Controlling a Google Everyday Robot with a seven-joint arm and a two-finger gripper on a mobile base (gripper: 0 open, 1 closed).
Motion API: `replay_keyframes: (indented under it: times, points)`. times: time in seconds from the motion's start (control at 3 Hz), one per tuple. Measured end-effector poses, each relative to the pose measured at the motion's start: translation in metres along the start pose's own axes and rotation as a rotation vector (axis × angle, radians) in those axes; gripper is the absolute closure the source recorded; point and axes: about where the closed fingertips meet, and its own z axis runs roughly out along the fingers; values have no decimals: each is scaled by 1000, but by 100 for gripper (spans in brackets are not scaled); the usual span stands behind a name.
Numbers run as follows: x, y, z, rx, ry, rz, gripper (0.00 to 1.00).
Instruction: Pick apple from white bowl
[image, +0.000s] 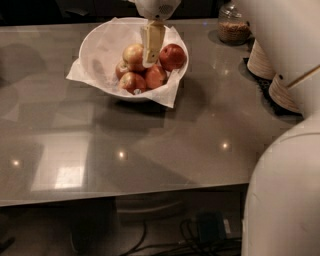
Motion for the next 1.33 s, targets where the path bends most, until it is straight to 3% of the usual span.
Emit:
replay_keyframes:
  times: [0.33,1.0,1.33]
  points:
    - [15,0,15,-20,15,-5,9]
    - [34,8,34,-46,13,2,36]
    - [37,11,41,-53,6,4,30]
